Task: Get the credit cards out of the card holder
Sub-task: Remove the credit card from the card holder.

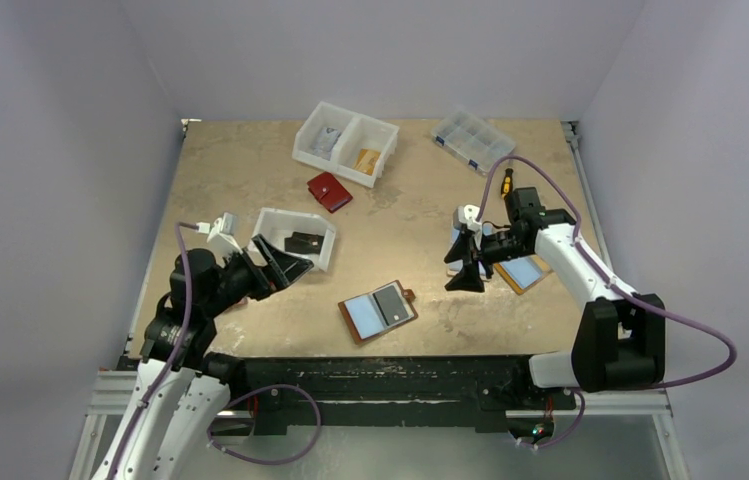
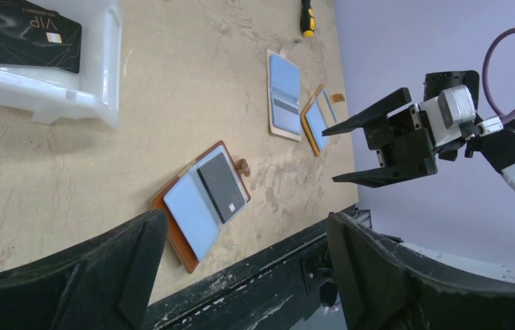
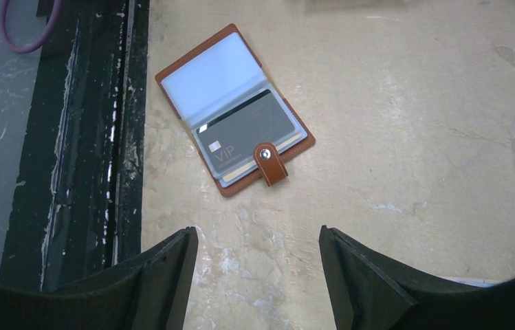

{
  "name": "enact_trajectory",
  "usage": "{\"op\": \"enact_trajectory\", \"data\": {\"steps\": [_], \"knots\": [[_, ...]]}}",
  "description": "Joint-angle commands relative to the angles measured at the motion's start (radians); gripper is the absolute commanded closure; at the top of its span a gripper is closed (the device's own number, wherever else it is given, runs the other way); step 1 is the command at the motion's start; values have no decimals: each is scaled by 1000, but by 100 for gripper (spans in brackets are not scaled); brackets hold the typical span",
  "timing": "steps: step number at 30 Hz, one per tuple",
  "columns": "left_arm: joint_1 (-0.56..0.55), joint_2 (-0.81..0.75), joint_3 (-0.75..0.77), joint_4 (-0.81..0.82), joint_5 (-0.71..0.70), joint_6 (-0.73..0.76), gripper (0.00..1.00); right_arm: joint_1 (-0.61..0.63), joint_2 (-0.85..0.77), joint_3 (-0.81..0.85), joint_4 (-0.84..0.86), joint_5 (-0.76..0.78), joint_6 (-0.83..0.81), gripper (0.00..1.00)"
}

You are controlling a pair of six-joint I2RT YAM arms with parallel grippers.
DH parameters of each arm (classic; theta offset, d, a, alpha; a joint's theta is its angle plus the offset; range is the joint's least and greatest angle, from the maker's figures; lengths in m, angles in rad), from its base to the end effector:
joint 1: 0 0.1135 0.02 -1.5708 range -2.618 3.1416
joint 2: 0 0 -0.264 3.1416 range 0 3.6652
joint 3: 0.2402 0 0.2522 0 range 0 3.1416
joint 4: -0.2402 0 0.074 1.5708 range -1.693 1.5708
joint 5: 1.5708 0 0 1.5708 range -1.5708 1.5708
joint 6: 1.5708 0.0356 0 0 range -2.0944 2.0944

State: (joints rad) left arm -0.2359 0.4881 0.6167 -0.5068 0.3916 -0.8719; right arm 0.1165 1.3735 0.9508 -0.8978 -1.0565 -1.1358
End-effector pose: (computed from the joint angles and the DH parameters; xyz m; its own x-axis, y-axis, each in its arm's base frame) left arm 0.1149 -0.0416 0.2887 -0.6604 -0.5690 -0.4900 0.0860 0.5909 -0.8021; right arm 0.2337 0.0586 0.2379 -0.1594 -0.4678 -0.8693 -0.9870 0.0932 0.1308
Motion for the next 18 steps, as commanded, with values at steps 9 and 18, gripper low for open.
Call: {"op": "enact_trajectory", "data": {"steps": [9,18], "knots": [[4,-35,-39,11,42,-10,10,-5,-18,-26,-15,-50,-42,23],[1,-18,-67,58,58,-14,10,-3,12,-35,-95,-108,-184,11]]}}
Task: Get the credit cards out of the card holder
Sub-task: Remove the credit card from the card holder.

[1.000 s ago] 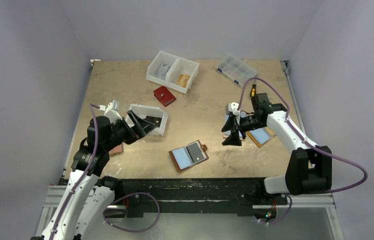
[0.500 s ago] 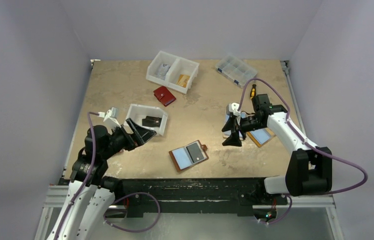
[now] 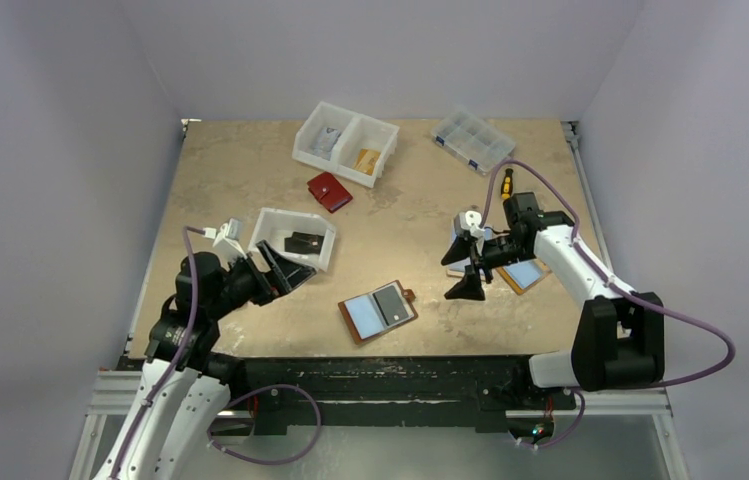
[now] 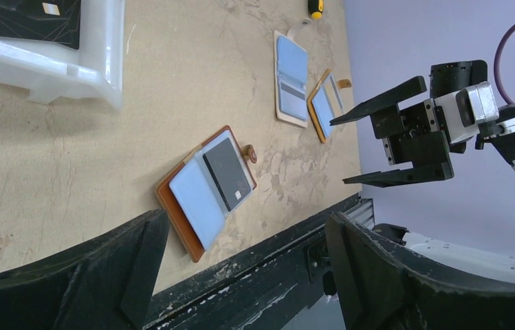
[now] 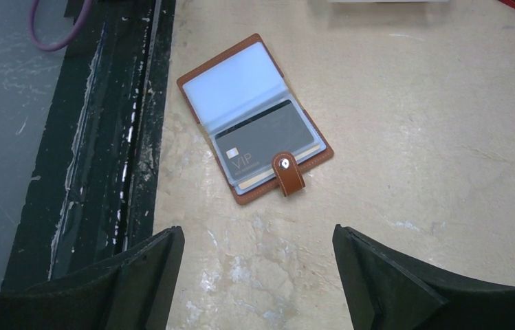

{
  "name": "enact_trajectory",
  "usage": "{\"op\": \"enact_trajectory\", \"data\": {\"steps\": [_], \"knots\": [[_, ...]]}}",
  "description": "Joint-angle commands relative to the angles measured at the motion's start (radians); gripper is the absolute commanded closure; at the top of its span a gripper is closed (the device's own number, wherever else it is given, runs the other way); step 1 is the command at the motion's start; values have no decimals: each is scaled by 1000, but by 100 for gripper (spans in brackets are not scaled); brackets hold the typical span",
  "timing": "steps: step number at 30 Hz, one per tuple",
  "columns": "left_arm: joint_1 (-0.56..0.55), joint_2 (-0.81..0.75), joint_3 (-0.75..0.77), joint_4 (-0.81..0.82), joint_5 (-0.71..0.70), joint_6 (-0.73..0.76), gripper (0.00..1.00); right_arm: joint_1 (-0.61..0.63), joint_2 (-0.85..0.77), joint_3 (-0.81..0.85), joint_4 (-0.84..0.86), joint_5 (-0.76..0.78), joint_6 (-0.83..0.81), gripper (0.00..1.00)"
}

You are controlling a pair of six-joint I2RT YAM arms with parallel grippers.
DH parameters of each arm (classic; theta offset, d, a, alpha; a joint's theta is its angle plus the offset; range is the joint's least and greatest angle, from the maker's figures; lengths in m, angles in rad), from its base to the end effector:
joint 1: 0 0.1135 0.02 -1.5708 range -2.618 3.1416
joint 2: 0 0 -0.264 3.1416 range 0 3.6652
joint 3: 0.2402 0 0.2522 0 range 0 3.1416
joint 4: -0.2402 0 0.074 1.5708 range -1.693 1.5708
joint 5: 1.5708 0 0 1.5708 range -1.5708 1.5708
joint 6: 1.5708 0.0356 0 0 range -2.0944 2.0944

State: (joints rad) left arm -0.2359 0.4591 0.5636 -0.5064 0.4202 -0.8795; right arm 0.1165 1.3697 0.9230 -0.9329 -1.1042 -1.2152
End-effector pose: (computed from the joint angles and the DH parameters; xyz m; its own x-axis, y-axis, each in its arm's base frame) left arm 0.1120 -0.0419 0.2741 -0.6881 -0.5580 -0.4638 0.0758 0.5805 -0.8108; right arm 0.2260 0.0585 0.2321 -0.1325 -0.4401 -0.8881 -0.9910 0.0417 0.1271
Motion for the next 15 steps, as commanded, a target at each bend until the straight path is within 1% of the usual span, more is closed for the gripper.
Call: {"op": "enact_trajectory", "data": {"steps": [1,3,6,9,11,14,15], "knots": [[1,14,-16,63,31,-5,10,-3,20,-7,-64,-62,-117,3],[-4,20,-19,69,30,1,10,-4,27,-8,-68,-60,-125,1],[-20,32,-36,86,24,1,10,-2,35,-12,-66,-56,-131,1],[-72,45,-47,114,-17,-8,10,3,41,-9,-58,-45,-122,1],[-147,66,-47,143,-83,-18,10,14,40,-12,-33,-27,-95,1],[-295,136,-47,194,-198,-33,10,55,22,-31,47,21,-25,1],[-373,168,-41,211,-243,-34,10,76,12,-38,67,39,-4,1]]}}
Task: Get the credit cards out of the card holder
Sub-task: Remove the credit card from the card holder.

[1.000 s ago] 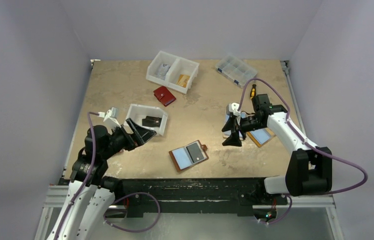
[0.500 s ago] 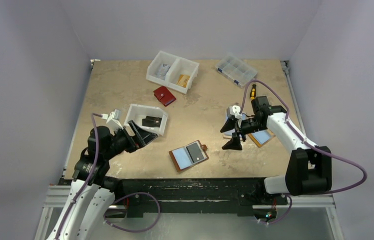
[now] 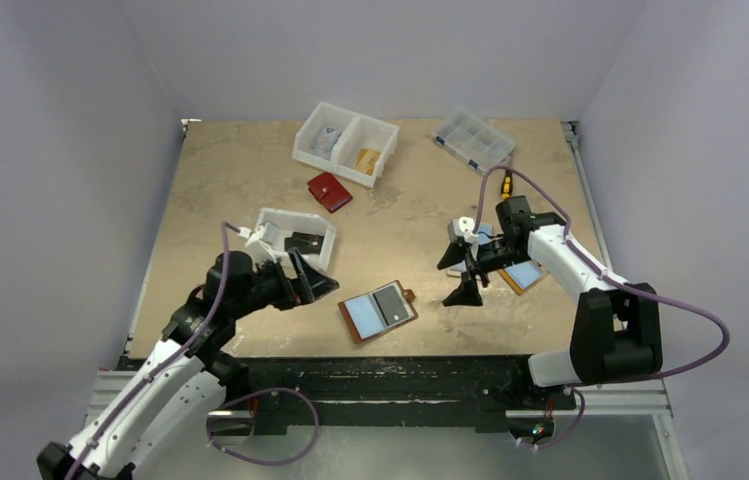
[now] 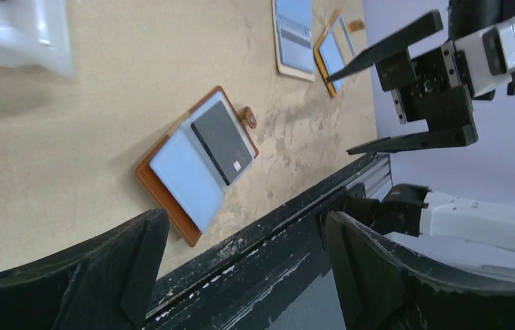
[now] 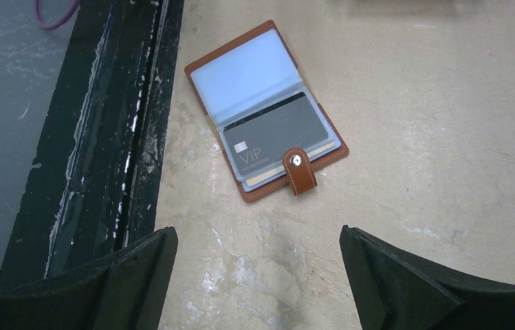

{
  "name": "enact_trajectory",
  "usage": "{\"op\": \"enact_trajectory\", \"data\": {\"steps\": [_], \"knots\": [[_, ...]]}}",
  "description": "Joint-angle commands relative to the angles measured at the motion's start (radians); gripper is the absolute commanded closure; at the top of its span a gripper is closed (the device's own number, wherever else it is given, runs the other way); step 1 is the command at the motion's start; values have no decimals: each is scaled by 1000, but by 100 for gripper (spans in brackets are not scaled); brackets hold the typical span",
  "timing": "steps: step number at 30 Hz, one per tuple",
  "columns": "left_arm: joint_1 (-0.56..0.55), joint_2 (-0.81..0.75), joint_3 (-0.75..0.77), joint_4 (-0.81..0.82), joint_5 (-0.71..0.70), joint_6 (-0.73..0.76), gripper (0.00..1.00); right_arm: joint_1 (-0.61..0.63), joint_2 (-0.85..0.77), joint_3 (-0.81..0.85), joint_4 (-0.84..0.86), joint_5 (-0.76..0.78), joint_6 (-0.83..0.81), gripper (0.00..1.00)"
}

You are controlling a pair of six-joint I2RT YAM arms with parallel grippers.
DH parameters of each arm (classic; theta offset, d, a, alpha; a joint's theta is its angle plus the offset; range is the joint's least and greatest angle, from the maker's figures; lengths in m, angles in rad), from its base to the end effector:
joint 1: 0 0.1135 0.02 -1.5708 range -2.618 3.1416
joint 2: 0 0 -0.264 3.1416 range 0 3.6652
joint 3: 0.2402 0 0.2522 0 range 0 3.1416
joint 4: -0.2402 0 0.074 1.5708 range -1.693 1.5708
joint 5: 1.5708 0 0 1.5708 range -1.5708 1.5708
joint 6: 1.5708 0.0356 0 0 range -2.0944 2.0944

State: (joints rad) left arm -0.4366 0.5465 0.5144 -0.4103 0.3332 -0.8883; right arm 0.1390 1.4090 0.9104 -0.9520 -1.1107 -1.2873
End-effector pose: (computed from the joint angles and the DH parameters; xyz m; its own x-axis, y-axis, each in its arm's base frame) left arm 0.1206 -0.0691 0.2567 -0.7626 -0.4533 -0.4614 0.1199 0.6018 -0.7896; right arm 0.2254 0.0637 0.2204 -0.1138 -0.4464 -0.8876 -0.9909 -0.0132 0.1337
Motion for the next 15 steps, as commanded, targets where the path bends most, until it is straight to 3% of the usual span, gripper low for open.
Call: {"op": "enact_trajectory", "data": {"steps": [1,4,8,15], "knots": [[-233,117,20,125,-202,-22,11,72,-35,-30,103,62,83,1],[-397,220,64,167,-369,-7,10,105,-56,-50,145,90,118,1],[-524,355,70,274,-433,-7,10,130,-52,-61,163,111,118,1],[-629,478,11,497,-512,-49,10,171,-27,-66,183,119,118,1]]}}
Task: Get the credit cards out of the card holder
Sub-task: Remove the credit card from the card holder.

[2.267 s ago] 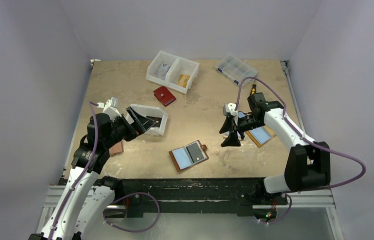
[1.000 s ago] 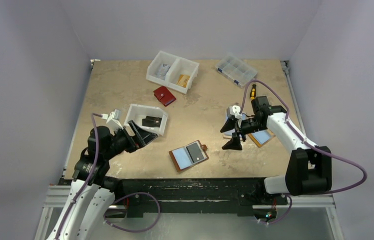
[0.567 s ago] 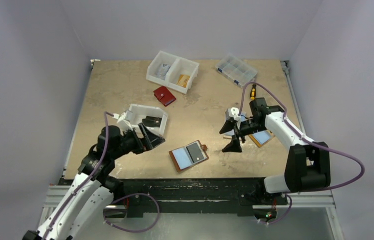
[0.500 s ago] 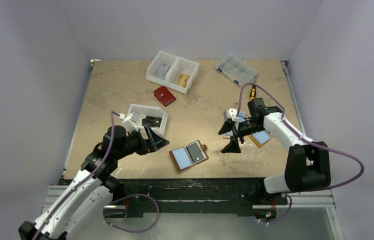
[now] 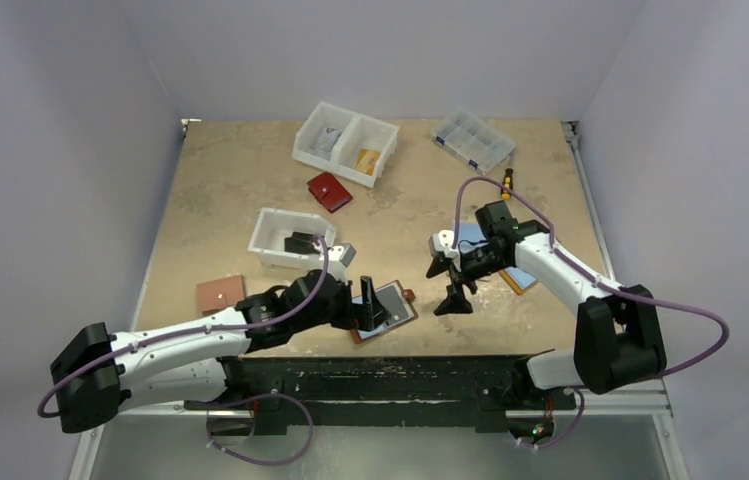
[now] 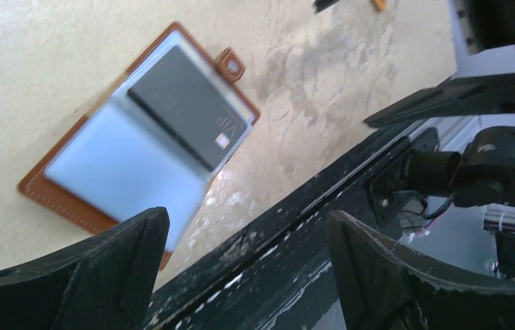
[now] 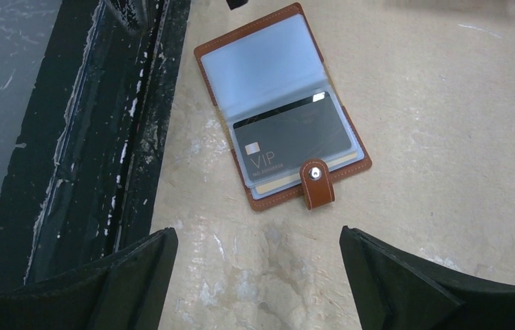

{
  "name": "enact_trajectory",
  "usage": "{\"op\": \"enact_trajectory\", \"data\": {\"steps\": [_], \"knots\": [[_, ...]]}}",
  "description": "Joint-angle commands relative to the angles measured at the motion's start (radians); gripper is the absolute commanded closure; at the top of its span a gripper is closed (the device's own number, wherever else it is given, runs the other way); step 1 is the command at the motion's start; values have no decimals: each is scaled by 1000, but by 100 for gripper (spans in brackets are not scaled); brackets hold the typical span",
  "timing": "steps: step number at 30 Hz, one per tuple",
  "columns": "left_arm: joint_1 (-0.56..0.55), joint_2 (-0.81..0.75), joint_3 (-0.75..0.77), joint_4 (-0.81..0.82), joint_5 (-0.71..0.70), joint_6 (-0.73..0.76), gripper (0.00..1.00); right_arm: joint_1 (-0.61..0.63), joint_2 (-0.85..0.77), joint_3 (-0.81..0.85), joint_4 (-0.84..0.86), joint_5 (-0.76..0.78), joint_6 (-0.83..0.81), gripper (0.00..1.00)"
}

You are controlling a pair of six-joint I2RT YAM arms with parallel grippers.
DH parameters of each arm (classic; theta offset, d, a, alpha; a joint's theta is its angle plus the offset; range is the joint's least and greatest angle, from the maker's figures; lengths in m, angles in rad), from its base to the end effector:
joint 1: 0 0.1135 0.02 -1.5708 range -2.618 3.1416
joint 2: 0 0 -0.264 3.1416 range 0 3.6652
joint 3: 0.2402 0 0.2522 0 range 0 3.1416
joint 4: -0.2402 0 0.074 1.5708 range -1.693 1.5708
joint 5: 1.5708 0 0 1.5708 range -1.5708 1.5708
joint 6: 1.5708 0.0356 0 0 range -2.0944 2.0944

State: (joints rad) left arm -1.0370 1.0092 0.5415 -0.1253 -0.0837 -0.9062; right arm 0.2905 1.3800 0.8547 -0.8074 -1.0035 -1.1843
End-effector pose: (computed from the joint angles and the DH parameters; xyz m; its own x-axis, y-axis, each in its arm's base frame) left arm 0.1124 -0.1843 0.2189 -0.8229 -0.1494 -0.5482 0.2835 0.7282 -0.6240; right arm 0.2155 0.0958 0.2113 -0.0319 -0.5290 -0.8480 -0.9922 -0.0852 0.0905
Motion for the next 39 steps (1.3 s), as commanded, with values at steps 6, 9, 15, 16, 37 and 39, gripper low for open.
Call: {"op": "enact_trajectory", "data": {"steps": [6,9,15,16,37,39], "knots": [[-47,76,-76,337,-178,-83,10,104,23,1,112,44,93,1],[-47,89,-107,380,-205,-131,12,126,46,21,146,47,166,2],[-47,98,-163,447,-250,-242,18,153,98,62,274,62,441,31],[-47,100,-170,465,-251,-260,20,158,112,75,276,55,464,37],[-48,127,-231,561,-310,-353,51,273,252,139,300,170,564,100],[-48,122,-235,561,-328,-364,56,276,250,132,320,185,584,100]]}}
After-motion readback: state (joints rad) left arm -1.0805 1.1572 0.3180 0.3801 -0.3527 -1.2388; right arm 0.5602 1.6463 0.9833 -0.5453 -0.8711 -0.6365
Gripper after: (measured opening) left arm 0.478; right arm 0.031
